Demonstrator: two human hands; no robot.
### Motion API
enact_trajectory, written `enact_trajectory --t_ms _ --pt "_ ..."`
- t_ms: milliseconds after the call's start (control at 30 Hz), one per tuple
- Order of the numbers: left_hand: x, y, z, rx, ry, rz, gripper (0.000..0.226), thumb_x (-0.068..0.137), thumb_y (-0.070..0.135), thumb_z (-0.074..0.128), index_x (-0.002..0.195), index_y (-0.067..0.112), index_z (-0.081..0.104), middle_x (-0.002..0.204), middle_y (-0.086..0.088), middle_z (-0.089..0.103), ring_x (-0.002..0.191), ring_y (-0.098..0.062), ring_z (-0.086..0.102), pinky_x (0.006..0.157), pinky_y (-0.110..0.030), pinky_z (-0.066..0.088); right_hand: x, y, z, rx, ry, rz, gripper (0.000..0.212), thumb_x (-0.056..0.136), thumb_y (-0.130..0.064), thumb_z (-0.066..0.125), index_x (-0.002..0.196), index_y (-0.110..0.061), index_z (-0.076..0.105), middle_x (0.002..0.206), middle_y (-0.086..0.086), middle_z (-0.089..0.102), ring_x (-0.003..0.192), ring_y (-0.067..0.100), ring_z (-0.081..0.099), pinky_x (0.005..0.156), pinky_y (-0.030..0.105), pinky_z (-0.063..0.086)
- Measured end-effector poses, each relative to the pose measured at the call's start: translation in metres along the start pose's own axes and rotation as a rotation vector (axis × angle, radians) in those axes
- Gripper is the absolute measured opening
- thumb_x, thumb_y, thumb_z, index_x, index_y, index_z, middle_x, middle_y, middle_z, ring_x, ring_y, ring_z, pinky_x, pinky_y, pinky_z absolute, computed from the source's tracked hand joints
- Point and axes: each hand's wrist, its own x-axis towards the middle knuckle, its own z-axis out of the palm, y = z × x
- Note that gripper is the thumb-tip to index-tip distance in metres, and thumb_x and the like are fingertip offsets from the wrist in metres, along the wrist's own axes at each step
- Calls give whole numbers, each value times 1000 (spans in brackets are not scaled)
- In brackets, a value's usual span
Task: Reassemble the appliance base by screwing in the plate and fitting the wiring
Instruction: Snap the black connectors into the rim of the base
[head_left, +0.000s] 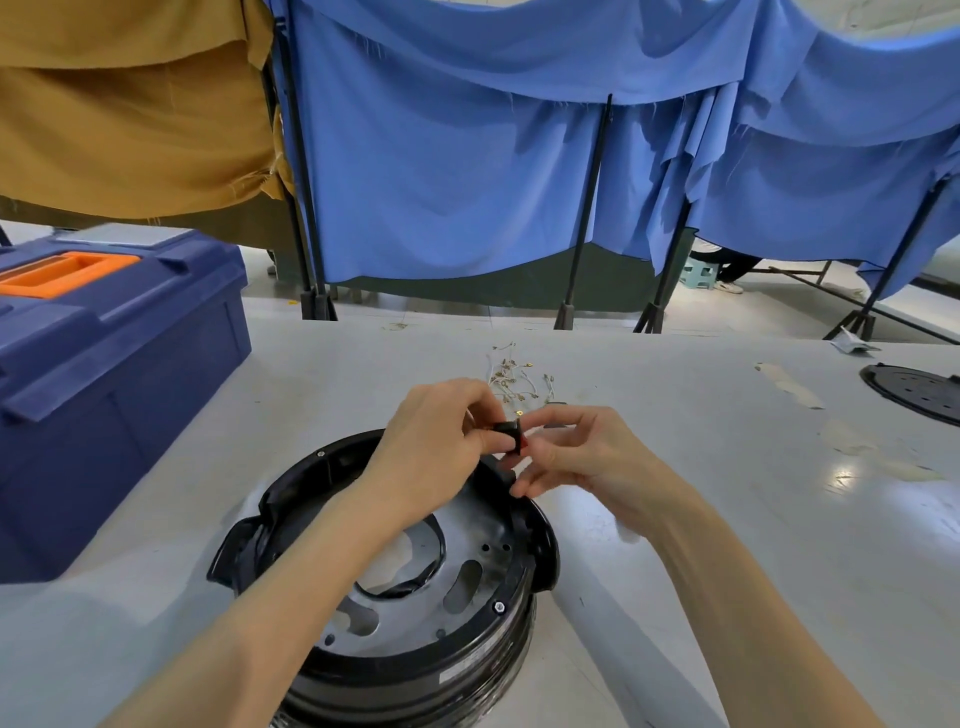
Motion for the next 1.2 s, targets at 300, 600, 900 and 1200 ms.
enact_trajectory --t_ms 300,600,900,1200 --pt "2 3 0 -269 -1 -67 19 79 -1 75 80 18 75 66 -5 71 59 -13 68 63 -20 56 -4 -17 -4 -350 198 -179 21 75 9 76 92 -3 71 70 16 71 61 30 71 63 33 60" --pt "-19 -25 18 73 -247 -227 24 63 22 87 80 19 71 66 4 69 63 -6 63 73 -28 55 -5 -5 -12 -636 77 60 15 73 4 77 80 -6 68 74 8 74 69 23 72 68 28 57" --pt "-22 -30 32 104 -184 -182 17 79 32 76 89 22 66 78 8 65 75 -9 61 77 -32 53 -7 -7 -12 -601 55 51 15 71 4 79 77 -5 68 69 10 73 65 21 72 62 22 55" --pt "-23 -32 35 -18 -156 -236 21 70 23 84 77 29 65 71 7 69 65 -4 63 71 -25 55 -8 -7 -11 -535 29 41 16 70 7 79 78 1 67 64 5 72 61 16 71 61 17 51"
